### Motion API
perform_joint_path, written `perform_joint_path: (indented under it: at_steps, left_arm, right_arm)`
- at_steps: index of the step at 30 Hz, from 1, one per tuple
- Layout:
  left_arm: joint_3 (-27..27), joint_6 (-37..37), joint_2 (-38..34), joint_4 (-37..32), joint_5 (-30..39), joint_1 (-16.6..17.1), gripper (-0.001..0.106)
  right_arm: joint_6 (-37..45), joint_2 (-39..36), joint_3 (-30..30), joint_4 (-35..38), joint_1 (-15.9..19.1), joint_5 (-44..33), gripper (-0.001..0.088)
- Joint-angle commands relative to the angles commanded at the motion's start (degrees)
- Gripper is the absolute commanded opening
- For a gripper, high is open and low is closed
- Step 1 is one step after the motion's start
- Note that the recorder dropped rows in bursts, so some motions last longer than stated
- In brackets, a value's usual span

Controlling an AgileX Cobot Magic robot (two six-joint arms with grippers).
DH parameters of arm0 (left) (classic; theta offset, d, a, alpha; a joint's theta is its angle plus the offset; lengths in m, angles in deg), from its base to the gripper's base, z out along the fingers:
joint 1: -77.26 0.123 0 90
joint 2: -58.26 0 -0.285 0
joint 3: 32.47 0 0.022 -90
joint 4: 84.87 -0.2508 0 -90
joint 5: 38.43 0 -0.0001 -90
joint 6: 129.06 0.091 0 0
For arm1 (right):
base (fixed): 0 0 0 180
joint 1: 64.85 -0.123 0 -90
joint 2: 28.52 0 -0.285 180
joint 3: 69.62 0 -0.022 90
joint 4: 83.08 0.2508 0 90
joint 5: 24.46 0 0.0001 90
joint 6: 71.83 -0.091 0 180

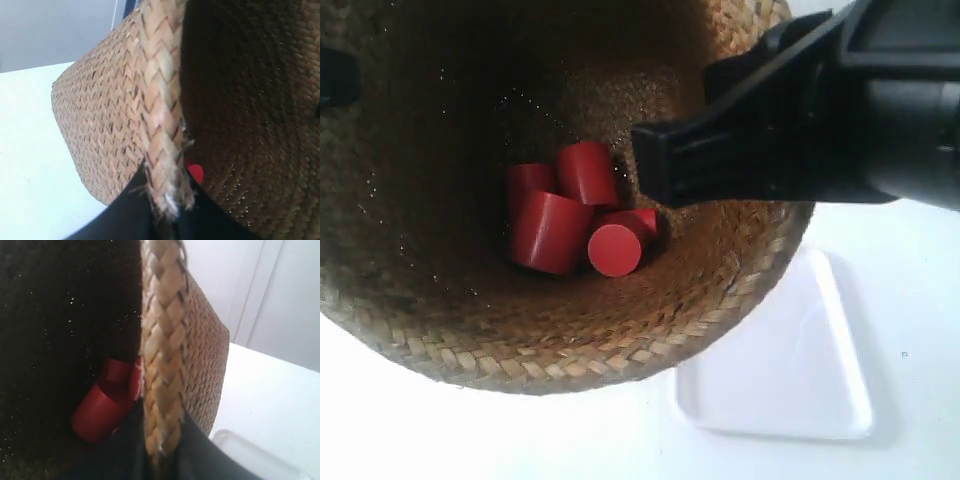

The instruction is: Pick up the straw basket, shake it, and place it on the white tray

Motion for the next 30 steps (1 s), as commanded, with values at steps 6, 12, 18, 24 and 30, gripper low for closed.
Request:
perform_joint_path:
  at_steps: [6,12,18,24,30]
  left_arm:
    - [4.6,-11.9,-11.3,-14.6,-3.7,0.0,0.000]
    - [16.6,-20.3,-23.9,-20.6,2.9,0.0,0.000]
    - [25.3,-30.4,-29.1,-33.8,16.6,0.0,0.000]
    - [28.7,-32.3,-29.6,-32.7,18.6,-1.7,0.000]
    - [28.7,-36.5,-31.3,-36.0,15.7,-10.9,0.000]
  right_arm:
    - [6.5,-5.6,-4.3,11.3,18.9,12.7,0.0000]
    - [36.9,-17.3,-14.2,43.6,39.6,12.4,0.0000]
    - [52.3,-20.8,-22.7,63.9,47.3,-0.3,0.0000]
    - [56.1,-21.2,-26.9,64.5,52.6,-13.8,0.0000]
    - [59.7,-21.4,-26.8,66.9,57.5,-16.4,0.0000]
